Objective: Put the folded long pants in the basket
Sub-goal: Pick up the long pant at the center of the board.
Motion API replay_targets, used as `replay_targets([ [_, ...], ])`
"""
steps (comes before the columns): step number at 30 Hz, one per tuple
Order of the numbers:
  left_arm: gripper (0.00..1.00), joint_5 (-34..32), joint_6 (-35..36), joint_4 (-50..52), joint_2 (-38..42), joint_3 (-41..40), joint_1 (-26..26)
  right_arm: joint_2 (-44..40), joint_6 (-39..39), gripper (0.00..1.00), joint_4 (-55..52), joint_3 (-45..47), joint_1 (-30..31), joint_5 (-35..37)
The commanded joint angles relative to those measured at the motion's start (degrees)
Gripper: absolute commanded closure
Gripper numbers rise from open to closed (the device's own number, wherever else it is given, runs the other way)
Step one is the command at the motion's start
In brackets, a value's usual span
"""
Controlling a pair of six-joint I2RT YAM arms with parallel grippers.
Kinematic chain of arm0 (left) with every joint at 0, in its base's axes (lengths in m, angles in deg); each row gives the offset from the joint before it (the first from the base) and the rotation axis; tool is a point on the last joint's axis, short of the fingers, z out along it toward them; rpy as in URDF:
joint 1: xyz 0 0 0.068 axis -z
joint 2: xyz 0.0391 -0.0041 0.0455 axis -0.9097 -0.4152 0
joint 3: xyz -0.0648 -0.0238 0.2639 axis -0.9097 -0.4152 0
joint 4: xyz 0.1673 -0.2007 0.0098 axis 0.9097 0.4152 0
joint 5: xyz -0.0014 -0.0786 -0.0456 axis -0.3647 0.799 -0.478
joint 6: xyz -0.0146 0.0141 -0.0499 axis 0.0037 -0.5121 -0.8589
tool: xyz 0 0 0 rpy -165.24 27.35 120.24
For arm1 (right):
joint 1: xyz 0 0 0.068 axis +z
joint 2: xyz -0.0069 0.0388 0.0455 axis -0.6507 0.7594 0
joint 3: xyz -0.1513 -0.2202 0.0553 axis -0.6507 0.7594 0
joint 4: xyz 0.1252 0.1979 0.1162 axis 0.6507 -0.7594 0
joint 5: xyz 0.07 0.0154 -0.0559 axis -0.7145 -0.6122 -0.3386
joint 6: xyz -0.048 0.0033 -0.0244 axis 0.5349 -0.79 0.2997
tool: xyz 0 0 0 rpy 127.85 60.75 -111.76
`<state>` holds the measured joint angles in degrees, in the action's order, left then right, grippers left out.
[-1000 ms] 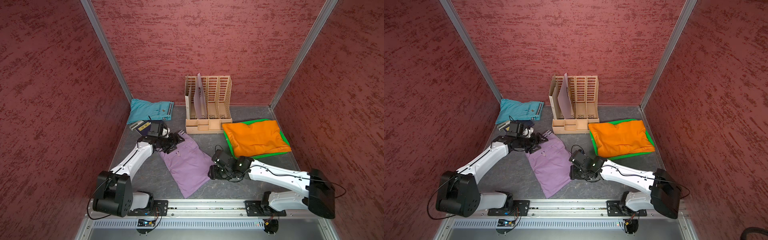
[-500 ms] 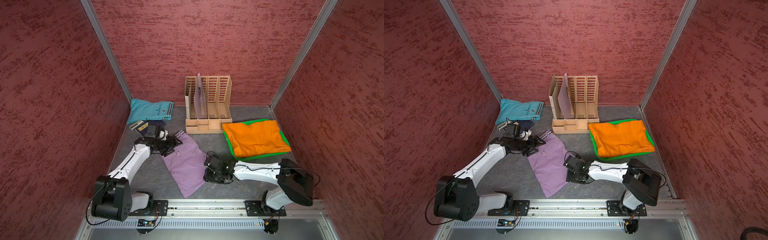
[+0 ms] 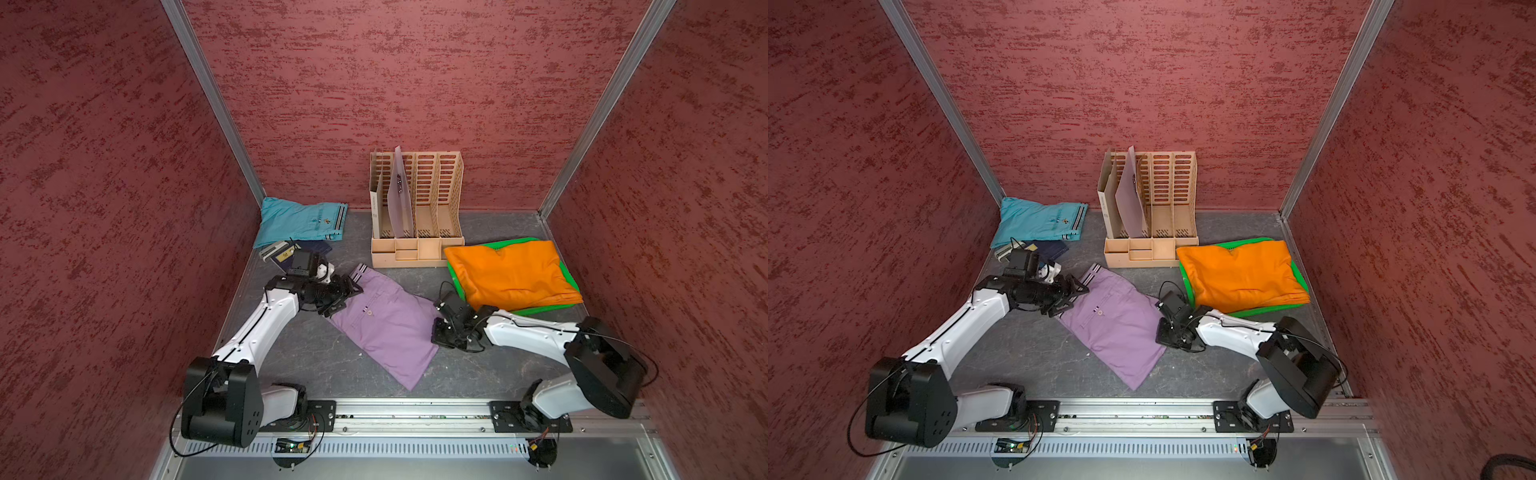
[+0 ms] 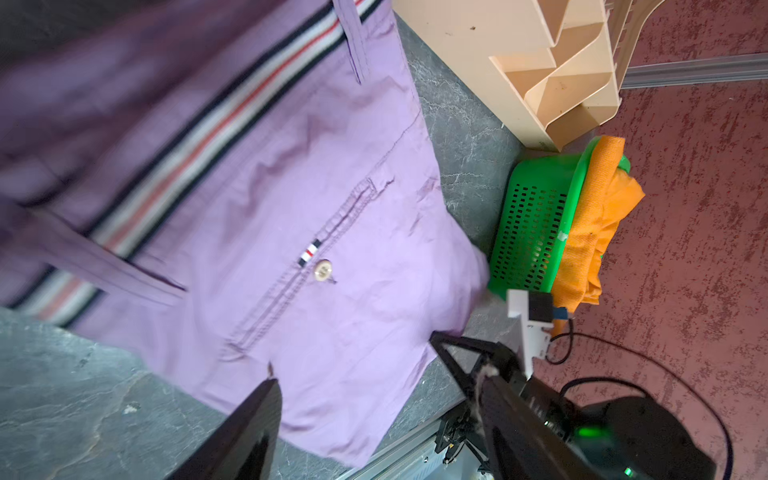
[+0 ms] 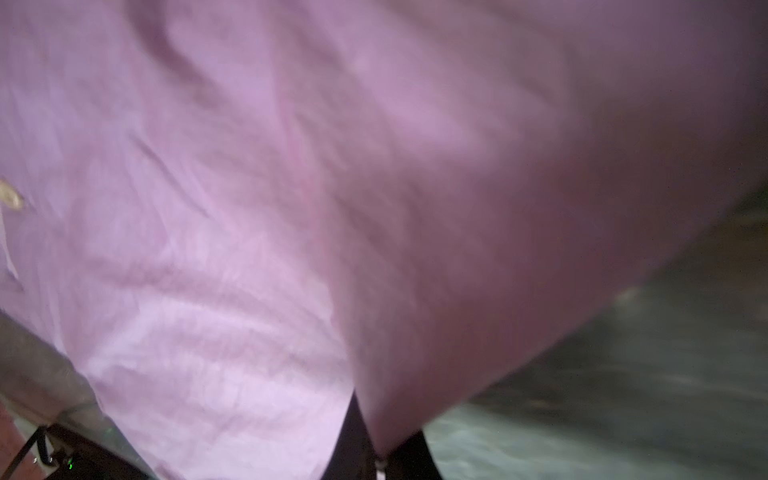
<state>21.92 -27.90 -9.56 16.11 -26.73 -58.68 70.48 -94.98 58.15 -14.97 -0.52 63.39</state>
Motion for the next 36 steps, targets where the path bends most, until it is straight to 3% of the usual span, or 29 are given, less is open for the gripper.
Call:
replay_targets([
  [1,0.2,-0.9,3.0,2.1,0.7,1.6,-0.1,-2.0,9.8,1.0,-12.1,-2.3,-5.6,2.7],
  [3,0.19,-2.4,3.7,1.7,0.4,1.2,0.7,-1.8,12.4,1.0,-13.8,-4.1,-6.4,4.5],
  [6,0.15,-9.8,5.6,1.6,-1.3,1.3,3.8,0.3,13.8,1.0,-13.7,-6.0,-7.2,4.4],
  [10,0.12,-20.1,7.4,1.8,-7.8,2.3,6.6,3.6,14.1,1.0,-11.9,-7.7,-7.9,3.1],
  [14,0.1,-24.5,8.7,0.1,-13.9,3.8,6.5,4.1,14.7,1.0,-11.3,-8.4,-8.0,2.6],
  [21,0.08,-26.2,13.7,-2.8,-21.8,8.7,5.1,3.4,15.0,1.0,-10.3,-6.6,-8.1,1.3],
  [26,0.08,-20.8,17.2,-7.1,-26.7,9.2,3.9,3.2,14.7,1.0,-9.4,-5.5,-8.1,0.0],
  [32,0.19,-17.7,17.9,-10.9,-30.0,7.2,3.8,2.9,14.9,1.0,-9.3,-5.3,-8.1,-0.7],
  [36,0.34,-18.5,17.4,-9.9,-30.6,6.8,4.4,2.5,15.2,1.0,-9.7,-5.6,-8.1,-0.8],
])
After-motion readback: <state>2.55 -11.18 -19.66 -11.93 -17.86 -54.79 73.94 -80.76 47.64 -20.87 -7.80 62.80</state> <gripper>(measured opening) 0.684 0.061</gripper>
